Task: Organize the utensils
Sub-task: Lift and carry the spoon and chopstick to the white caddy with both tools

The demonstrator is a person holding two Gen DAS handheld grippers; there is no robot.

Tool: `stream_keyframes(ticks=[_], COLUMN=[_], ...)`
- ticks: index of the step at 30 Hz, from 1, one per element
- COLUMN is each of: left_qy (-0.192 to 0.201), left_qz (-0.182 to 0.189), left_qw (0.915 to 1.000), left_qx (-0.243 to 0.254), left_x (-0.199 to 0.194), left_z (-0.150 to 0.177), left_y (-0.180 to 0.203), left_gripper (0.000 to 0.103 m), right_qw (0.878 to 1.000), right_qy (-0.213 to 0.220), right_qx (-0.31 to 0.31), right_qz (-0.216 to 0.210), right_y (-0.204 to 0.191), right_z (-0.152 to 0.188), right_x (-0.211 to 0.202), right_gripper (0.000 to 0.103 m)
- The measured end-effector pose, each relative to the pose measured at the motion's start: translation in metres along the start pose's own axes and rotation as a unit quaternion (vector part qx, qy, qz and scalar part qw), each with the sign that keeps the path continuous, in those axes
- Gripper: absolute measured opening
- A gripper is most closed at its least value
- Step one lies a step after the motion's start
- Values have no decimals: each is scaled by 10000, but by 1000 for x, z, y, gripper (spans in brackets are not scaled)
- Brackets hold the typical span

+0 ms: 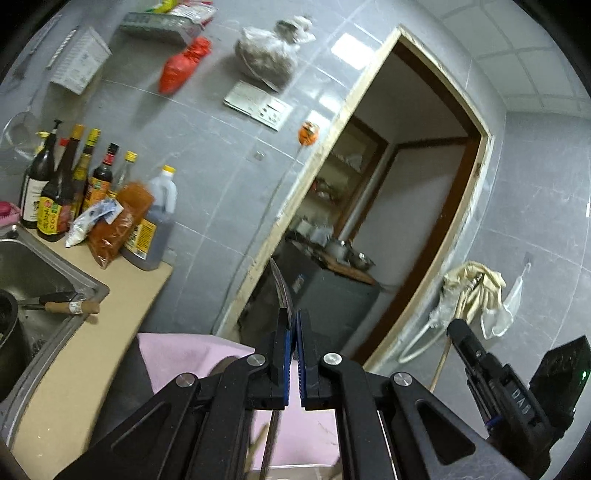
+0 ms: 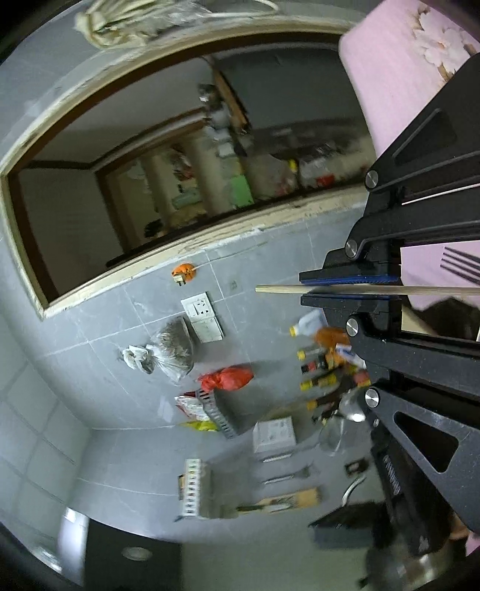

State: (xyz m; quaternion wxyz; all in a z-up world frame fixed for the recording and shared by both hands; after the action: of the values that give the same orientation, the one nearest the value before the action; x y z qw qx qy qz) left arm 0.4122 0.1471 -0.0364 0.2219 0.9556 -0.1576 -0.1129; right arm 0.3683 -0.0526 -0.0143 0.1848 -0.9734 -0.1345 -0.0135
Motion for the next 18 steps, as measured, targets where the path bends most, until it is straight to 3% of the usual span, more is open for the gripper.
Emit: stream_keyframes(ticks=[9,18], left_qy=[505,707], left_qz=[-41,-89], left_qw=[9984,9973], left_qx=[-238,-190], left_x=[-9,-22], left_z=[23,38], left_y=[-16,-24], left_gripper=[3,4], right_qw=[9991,9992], right_qy=[145,80], right_qx=[-128,-118], right_qz=[368,379], right_y=[6,11], right_z=[21,35], right_x=[-2,0], right_gripper=[4,4])
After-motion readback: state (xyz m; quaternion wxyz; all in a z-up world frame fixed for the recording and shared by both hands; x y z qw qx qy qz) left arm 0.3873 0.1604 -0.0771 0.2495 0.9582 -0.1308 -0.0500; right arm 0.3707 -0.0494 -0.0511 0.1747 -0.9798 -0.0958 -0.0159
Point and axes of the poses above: each gripper's, at about its wrist camera, not at the fingertips, and x roughly the way its jaws point, y to its right, z to its underside, the point moved 8 cm from there along x, roughly the way its jaws point, and after that the axes turned 2 degrees about x, right-handed, at the moved point
